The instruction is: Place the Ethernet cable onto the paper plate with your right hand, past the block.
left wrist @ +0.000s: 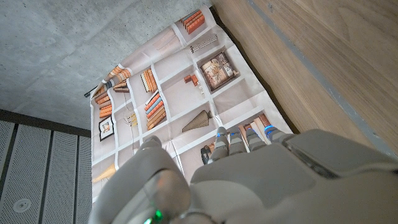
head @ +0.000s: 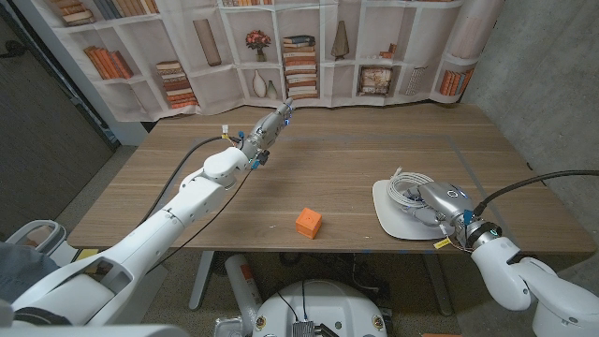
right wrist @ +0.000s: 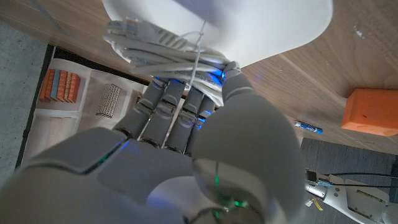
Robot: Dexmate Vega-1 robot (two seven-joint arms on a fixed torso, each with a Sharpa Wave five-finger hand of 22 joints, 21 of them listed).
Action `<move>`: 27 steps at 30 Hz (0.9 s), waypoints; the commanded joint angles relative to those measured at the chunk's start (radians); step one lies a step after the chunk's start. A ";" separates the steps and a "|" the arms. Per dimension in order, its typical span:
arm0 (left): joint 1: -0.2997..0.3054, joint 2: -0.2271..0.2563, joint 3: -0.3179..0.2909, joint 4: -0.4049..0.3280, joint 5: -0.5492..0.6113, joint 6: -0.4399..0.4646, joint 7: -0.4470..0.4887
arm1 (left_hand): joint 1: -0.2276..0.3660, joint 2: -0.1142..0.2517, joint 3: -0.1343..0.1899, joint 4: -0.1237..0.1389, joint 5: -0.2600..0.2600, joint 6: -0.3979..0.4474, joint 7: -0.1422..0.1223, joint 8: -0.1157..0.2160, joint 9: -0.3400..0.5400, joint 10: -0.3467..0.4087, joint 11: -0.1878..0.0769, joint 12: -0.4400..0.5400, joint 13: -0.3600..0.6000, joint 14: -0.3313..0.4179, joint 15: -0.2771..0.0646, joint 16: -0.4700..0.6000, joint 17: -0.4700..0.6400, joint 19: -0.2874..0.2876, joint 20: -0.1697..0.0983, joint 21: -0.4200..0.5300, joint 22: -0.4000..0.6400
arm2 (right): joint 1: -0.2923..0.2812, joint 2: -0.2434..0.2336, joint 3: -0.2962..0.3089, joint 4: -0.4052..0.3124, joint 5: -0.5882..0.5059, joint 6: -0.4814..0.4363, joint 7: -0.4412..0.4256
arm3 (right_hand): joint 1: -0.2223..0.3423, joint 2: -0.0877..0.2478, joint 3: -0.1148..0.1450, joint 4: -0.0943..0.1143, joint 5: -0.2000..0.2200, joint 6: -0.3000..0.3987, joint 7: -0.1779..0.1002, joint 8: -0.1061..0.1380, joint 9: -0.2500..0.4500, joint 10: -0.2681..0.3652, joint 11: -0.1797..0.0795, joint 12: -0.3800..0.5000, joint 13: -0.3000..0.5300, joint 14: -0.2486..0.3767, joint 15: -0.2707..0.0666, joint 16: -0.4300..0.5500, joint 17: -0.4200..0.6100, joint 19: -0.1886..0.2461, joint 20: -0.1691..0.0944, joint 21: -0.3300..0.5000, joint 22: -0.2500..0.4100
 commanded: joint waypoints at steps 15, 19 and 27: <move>-0.019 -0.005 0.010 0.014 0.005 0.019 -0.008 | 0.001 0.010 -0.004 0.001 -0.002 0.007 0.006 0.005 0.002 -0.002 -0.002 0.006 0.002 0.000 -0.003 0.003 0.004 -0.091 0.005 -0.001 0.003 | 0.031 0.070 -0.043 0.050 -0.011 0.007 -0.009 | 0.108 0.099 -0.006 -0.001 0.005 0.067 -0.055 0.003 0.007 0.010 0.002 -0.005 0.002 0.011 -0.111 -0.009 0.005 -0.014 -0.156 0.023 -0.005; -0.026 -0.008 0.013 0.025 0.006 0.015 -0.015 | 0.002 0.010 -0.005 0.001 -0.002 0.008 0.007 0.005 0.002 -0.001 0.003 0.006 0.002 -0.001 -0.003 0.002 0.004 -0.091 0.005 -0.001 0.003 | 0.042 0.070 -0.057 0.054 -0.008 0.002 -0.008 | 0.108 0.100 -0.006 -0.001 0.005 0.067 -0.054 0.002 0.007 0.010 0.001 -0.006 0.003 0.011 -0.110 -0.010 0.005 -0.015 -0.157 0.026 -0.006; -0.037 -0.012 0.014 0.040 0.003 0.015 -0.025 | 0.002 0.011 -0.007 0.001 -0.002 0.008 0.007 0.005 0.002 -0.002 0.001 0.006 0.002 -0.001 -0.002 0.002 0.004 -0.091 0.005 -0.001 0.003 | 0.058 0.067 -0.079 0.055 0.000 -0.017 -0.005 | 0.108 0.099 -0.007 -0.001 0.005 0.068 -0.054 0.002 0.007 0.008 0.003 -0.010 0.003 0.012 -0.110 -0.012 0.006 -0.018 -0.156 0.032 -0.009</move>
